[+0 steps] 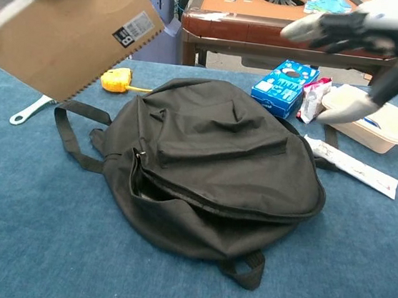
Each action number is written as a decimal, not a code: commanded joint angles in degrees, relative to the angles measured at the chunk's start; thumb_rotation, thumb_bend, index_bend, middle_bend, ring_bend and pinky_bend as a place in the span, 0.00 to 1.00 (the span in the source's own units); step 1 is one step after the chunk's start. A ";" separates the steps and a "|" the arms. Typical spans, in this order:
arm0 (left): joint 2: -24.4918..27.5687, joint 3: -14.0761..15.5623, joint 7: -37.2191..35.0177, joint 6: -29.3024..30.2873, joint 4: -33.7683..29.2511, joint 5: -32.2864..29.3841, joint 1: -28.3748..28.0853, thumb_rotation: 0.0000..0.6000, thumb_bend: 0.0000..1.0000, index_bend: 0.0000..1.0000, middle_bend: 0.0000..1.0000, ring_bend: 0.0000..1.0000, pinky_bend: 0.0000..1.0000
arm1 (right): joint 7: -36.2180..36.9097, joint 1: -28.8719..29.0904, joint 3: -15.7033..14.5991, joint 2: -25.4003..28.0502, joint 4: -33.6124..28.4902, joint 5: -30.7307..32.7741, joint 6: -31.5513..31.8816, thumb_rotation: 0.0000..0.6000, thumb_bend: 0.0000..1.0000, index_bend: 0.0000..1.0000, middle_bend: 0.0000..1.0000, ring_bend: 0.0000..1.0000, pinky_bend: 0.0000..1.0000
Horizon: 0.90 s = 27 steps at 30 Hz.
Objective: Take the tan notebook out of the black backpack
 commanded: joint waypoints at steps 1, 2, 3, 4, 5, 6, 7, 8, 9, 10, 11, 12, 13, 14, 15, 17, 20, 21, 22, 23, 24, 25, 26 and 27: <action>-6.70 -1.28 5.33 -3.11 8.43 -1.01 -3.37 1.00 0.28 0.60 0.63 0.51 0.36 | 3.31 -3.98 -0.68 3.56 -1.29 -3.45 2.73 1.00 0.16 0.00 0.00 0.00 0.03; -8.04 -1.06 6.18 -3.87 9.97 -1.09 -3.86 1.00 0.28 0.60 0.63 0.51 0.36 | 4.01 -4.71 -0.69 4.10 -1.24 -4.00 3.12 1.00 0.16 0.00 0.00 0.00 0.03; -9.31 -0.78 6.97 -4.70 11.23 -1.22 -4.26 1.00 0.28 0.59 0.63 0.51 0.36 | 4.70 -5.39 -0.69 4.61 -1.15 -4.46 3.43 1.00 0.16 0.00 0.00 0.00 0.03; -10.80 -0.30 7.68 -5.90 12.31 -1.43 -4.67 1.00 0.28 0.59 0.63 0.51 0.36 | 5.62 -6.23 -0.63 5.20 -1.00 -5.03 3.81 1.00 0.16 0.00 0.00 0.00 0.03; -11.85 -0.01 7.96 -6.72 12.65 -1.80 -4.81 1.00 0.28 0.59 0.63 0.51 0.36 | 6.23 -6.84 -0.60 5.57 -0.86 -5.43 4.08 1.00 0.16 0.00 0.00 0.00 0.03; -12.92 0.20 8.23 -7.45 12.74 -2.29 -4.86 1.00 0.28 0.58 0.63 0.51 0.36 | 6.74 -7.40 -0.57 5.90 -0.68 -5.77 4.29 1.00 0.16 0.00 0.00 0.00 0.03; -14.03 0.72 8.77 -8.81 12.44 -3.01 -4.81 1.00 0.28 0.58 0.62 0.51 0.36 | 7.34 -8.08 -0.49 6.28 -0.42 -6.15 4.52 1.00 0.16 0.00 0.00 0.00 0.03; -14.58 1.20 9.50 -9.95 11.97 -3.52 -4.73 1.00 0.27 0.56 0.60 0.51 0.37 | 7.76 -8.54 -0.42 6.54 -0.23 -6.35 4.64 1.00 0.16 0.00 0.00 0.00 0.03; -14.87 1.73 10.39 -11.42 11.13 -4.20 -4.64 1.00 0.27 0.52 0.57 0.50 0.37 | 8.16 -8.98 -0.34 6.78 -0.08 -6.53 4.72 1.00 0.16 0.00 0.00 0.00 0.03; -14.70 2.34 11.72 -13.95 9.09 -5.62 -4.46 1.00 0.27 0.49 0.55 0.50 0.37 | 8.68 -9.54 -0.19 7.08 0.12 -6.77 4.88 1.00 0.16 0.00 0.00 0.00 0.03; -14.19 2.58 12.71 -16.26 6.69 -7.35 -4.28 1.00 0.27 0.43 0.51 0.48 0.37 | 9.02 -9.94 -0.07 7.28 0.29 -6.93 4.99 1.00 0.16 0.00 0.00 0.00 0.03; -13.25 2.72 13.66 -18.83 3.60 -9.36 -4.16 1.00 0.27 0.35 0.45 0.43 0.37 | 9.37 -10.31 0.06 7.48 0.43 -7.07 5.07 1.00 0.16 0.00 0.00 0.00 0.03; -11.55 2.68 14.87 -21.87 -0.79 -11.94 -4.17 1.00 0.27 0.30 0.41 0.40 0.37 | 9.76 -10.78 0.21 7.72 0.60 -7.23 5.13 1.00 0.16 0.00 0.00 0.00 0.03; -10.29 2.52 15.77 -23.57 -3.82 -13.68 -4.18 1.00 0.27 0.23 0.35 0.35 0.37 | 9.96 -11.11 0.31 7.88 0.78 -7.32 5.15 1.00 0.16 0.00 0.00 0.00 0.03; -9.09 2.36 16.90 -24.84 -6.46 -15.24 -4.20 1.00 0.26 0.17 0.29 0.31 0.37 | 10.12 -11.44 0.40 8.01 0.92 -7.39 5.18 1.00 0.16 0.00 0.00 0.00 0.03; -6.68 2.11 19.68 -26.11 -11.40 -17.81 -4.06 1.00 0.26 0.10 0.24 0.26 0.36 | 10.42 -12.16 0.56 8.23 1.31 -7.45 5.09 1.00 0.16 0.00 0.00 0.00 0.03; -4.07 2.06 22.81 -25.06 -16.21 -19.60 -3.09 1.00 0.23 0.03 0.18 0.21 0.33 | 10.68 -13.23 0.65 8.37 1.98 -7.38 4.94 1.00 0.16 0.00 0.00 0.00 0.03; -3.42 2.11 23.31 -24.27 -17.22 -19.69 -2.60 1.00 0.23 0.02 0.17 0.20 0.32 | 10.71 -13.55 0.63 8.37 2.25 -7.40 4.88 1.00 0.16 0.00 0.00 0.00 0.03; -2.49 2.26 23.58 -23.18 -18.46 -19.62 -1.81 1.00 0.23 0.02 0.17 0.20 0.32 | 10.87 -14.00 0.61 8.34 2.62 -7.43 4.82 1.00 0.16 0.00 0.00 0.00 0.03; -1.67 2.44 23.45 -22.40 -19.39 -19.53 -1.14 1.00 0.23 0.02 0.16 0.20 0.32 | 11.05 -14.34 0.57 8.32 2.93 -7.50 4.77 1.00 0.16 0.00 0.00 0.00 0.03; -0.81 2.64 23.24 -21.54 -20.22 -19.35 -0.39 1.00 0.23 0.02 0.16 0.20 0.32 | 11.32 -14.69 0.50 8.34 3.22 -7.66 4.68 1.00 0.16 0.00 0.00 0.00 0.03; 0.37 2.90 22.93 -20.13 -21.15 -18.92 0.71 1.00 0.23 0.02 0.16 0.20 0.32 | 11.73 -15.20 0.35 8.38 3.67 -8.00 4.59 1.00 0.16 0.00 0.00 0.00 0.03; 1.18 3.09 22.72 -18.84 -21.69 -18.50 1.62 1.00 0.23 0.02 0.16 0.20 0.32 | 11.96 -15.59 0.22 8.41 4.08 -8.25 4.59 1.00 0.17 0.00 0.00 0.00 0.03; 1.92 3.29 22.63 -17.35 -22.02 -18.02 2.60 1.00 0.23 0.02 0.16 0.20 0.32 | 12.09 -15.99 0.07 8.36 4.56 -8.50 4.58 1.00 0.17 0.00 0.01 0.00 0.03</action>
